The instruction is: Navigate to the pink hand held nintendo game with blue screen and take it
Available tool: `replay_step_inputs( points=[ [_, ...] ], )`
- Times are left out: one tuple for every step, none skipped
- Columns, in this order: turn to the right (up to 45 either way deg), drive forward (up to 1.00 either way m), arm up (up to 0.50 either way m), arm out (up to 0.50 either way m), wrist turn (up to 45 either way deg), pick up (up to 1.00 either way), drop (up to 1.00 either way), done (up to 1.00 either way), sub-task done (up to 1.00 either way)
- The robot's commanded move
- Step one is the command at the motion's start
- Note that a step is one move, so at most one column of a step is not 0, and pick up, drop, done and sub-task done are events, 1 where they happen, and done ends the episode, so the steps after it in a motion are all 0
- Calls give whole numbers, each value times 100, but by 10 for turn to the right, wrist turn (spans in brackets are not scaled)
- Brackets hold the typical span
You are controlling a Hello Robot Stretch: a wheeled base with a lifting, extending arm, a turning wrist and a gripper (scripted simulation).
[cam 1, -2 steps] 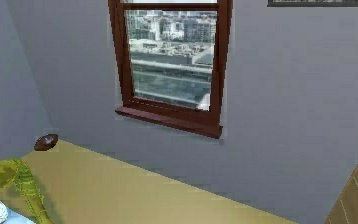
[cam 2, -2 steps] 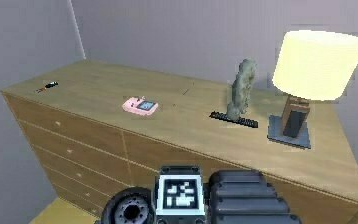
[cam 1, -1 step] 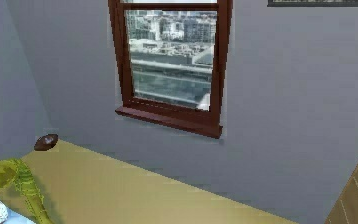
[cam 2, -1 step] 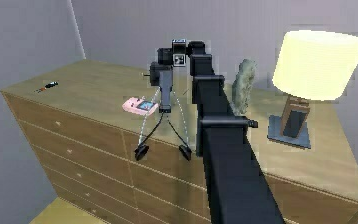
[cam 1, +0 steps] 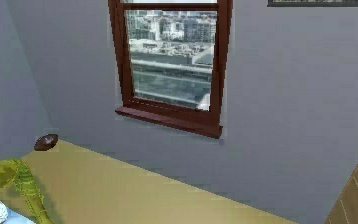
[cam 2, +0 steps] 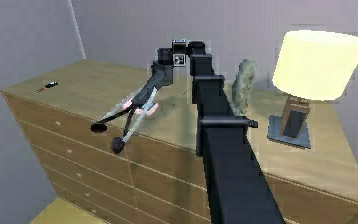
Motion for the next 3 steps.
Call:
replay_step_inputs(
  points=[
    [0, 0, 0, 0, 450, 0, 0, 0, 0],
    [0, 0, 0, 0, 450, 0, 0, 0, 0],
    [0, 0, 0, 0, 150, 0, 0, 0, 0]
  ],
)
